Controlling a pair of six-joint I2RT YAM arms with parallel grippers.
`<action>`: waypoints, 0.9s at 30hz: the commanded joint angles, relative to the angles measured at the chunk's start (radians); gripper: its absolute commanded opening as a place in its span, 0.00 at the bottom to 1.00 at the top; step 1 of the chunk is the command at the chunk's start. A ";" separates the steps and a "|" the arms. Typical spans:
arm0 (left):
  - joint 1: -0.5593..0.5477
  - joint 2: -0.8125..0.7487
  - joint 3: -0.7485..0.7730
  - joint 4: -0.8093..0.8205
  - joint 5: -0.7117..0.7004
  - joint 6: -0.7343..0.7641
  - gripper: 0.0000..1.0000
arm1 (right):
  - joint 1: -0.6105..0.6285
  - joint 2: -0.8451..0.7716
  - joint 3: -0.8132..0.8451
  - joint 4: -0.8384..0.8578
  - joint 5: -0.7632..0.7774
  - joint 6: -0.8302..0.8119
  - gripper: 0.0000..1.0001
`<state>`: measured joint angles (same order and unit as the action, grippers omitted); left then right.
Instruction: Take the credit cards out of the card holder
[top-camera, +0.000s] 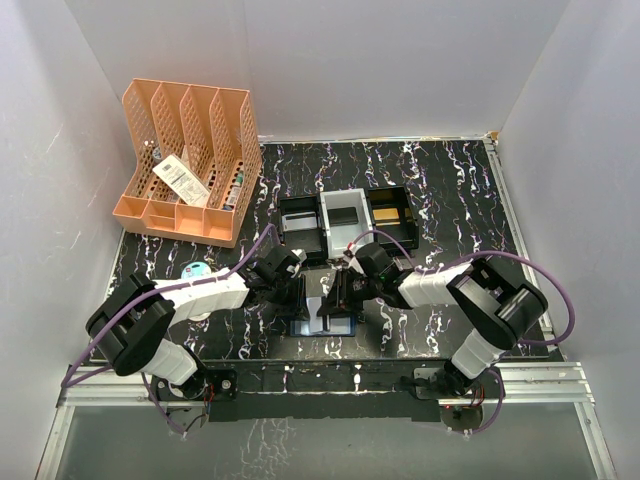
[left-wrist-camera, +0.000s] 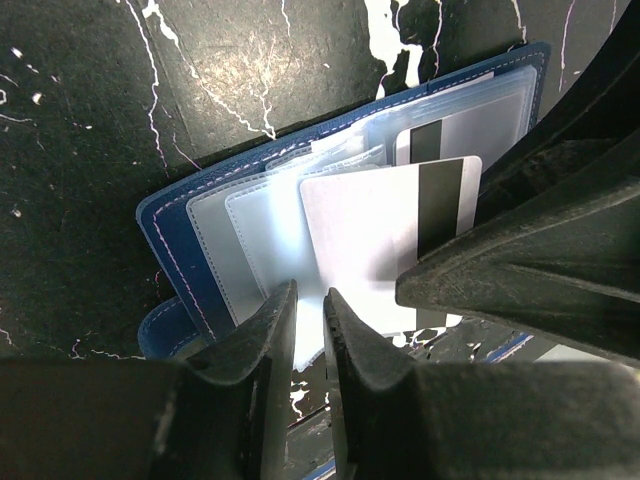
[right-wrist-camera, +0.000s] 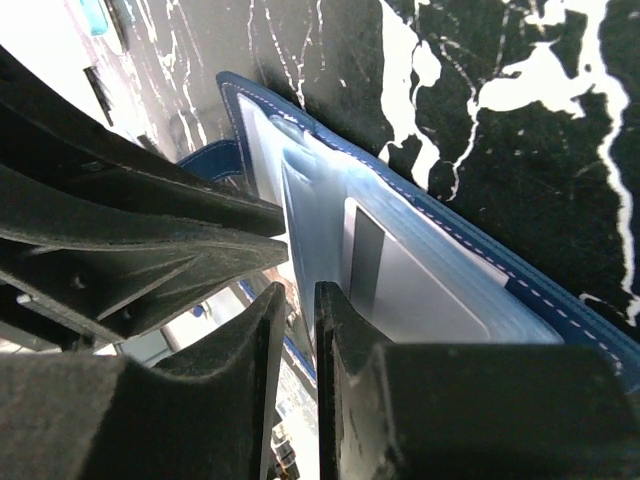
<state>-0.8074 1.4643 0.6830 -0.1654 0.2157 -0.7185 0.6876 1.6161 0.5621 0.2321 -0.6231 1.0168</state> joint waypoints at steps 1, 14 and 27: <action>-0.006 -0.014 -0.005 -0.060 -0.039 -0.001 0.17 | 0.012 -0.039 0.015 -0.015 0.080 -0.004 0.16; -0.005 -0.021 0.003 -0.059 -0.042 -0.001 0.17 | 0.018 -0.057 -0.001 -0.006 0.072 0.010 0.10; -0.006 -0.044 0.004 -0.100 -0.079 0.006 0.16 | 0.010 -0.109 0.054 -0.191 0.151 -0.092 0.00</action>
<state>-0.8093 1.4574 0.6830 -0.1761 0.1970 -0.7269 0.7124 1.5745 0.5652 0.1585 -0.5316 1.0088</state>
